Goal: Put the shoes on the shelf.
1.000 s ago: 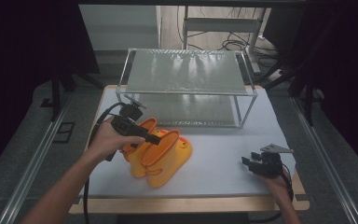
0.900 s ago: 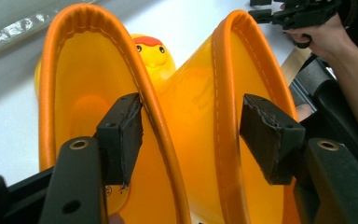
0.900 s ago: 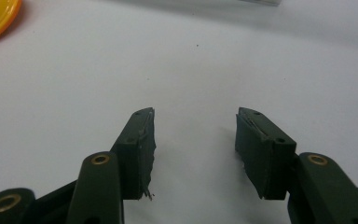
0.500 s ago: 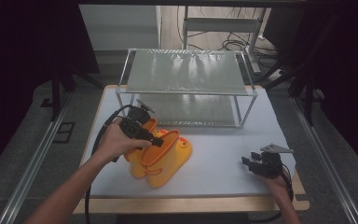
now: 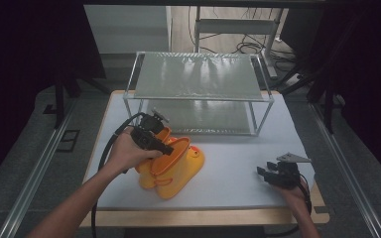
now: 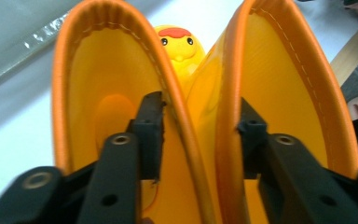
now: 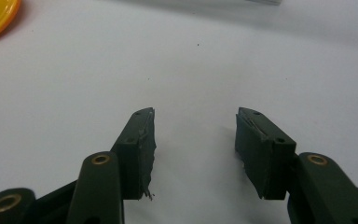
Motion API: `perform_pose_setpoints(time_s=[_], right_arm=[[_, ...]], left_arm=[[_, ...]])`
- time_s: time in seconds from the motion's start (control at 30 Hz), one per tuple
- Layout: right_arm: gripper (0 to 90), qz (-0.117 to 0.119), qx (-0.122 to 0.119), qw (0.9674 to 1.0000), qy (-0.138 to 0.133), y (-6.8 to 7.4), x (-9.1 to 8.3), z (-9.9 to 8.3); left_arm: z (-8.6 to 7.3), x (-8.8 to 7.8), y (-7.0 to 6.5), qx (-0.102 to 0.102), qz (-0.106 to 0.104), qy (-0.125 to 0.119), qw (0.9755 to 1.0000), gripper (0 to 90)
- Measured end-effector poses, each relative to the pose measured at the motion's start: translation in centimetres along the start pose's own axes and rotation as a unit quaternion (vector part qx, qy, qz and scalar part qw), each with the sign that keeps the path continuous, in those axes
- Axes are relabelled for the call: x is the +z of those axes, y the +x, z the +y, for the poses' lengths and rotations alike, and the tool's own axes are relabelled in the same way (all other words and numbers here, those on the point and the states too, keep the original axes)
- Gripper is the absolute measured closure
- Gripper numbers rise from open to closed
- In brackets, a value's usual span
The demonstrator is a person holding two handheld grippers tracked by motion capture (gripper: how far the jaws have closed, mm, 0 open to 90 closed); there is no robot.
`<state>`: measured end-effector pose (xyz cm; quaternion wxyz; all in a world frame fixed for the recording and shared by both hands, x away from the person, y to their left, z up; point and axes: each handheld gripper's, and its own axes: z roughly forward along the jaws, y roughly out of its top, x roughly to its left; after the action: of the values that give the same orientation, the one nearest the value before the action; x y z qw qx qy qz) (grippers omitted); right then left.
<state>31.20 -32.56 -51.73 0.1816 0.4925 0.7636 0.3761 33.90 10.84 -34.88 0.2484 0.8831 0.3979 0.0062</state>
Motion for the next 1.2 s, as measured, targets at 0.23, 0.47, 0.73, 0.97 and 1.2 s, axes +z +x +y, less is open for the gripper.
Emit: perform_pose_setpoints(time_s=[0.23, 0.47, 0.73, 0.97, 1.2], right_arm=[[47.6, -0.001, 0.000, 1.0000, 0.001, 0.0, 0.0, 0.0], [47.7, -0.001, -0.002, 1.0000, 0.001, 0.1, 0.0, 0.1], [48.1, -0.003, 0.004, 1.0000, 0.000, -0.1, 0.0, 0.0], [48.3, -0.006, 0.006, 1.0000, -0.002, -0.3, -0.1, 0.0], [48.4, -0.007, 0.008, 0.9999, 0.000, -0.4, -0.2, 0.0]], left_arm=[[0.0, 0.3, -0.1, 0.002, 0.015, -0.005, 0.9999, 76.5], [0.1, 0.6, -0.5, 0.011, 0.035, 0.002, 0.9993, 80.4], [0.0, 0.1, 0.4, 0.001, 0.005, -0.013, 0.9999, 82.6], [0.5, -0.6, 1.8, -0.018, -0.045, -0.037, 0.9981, 82.6], [2.0, -3.4, 0.6, -0.002, -0.074, -0.067, 0.9950, 82.5]])
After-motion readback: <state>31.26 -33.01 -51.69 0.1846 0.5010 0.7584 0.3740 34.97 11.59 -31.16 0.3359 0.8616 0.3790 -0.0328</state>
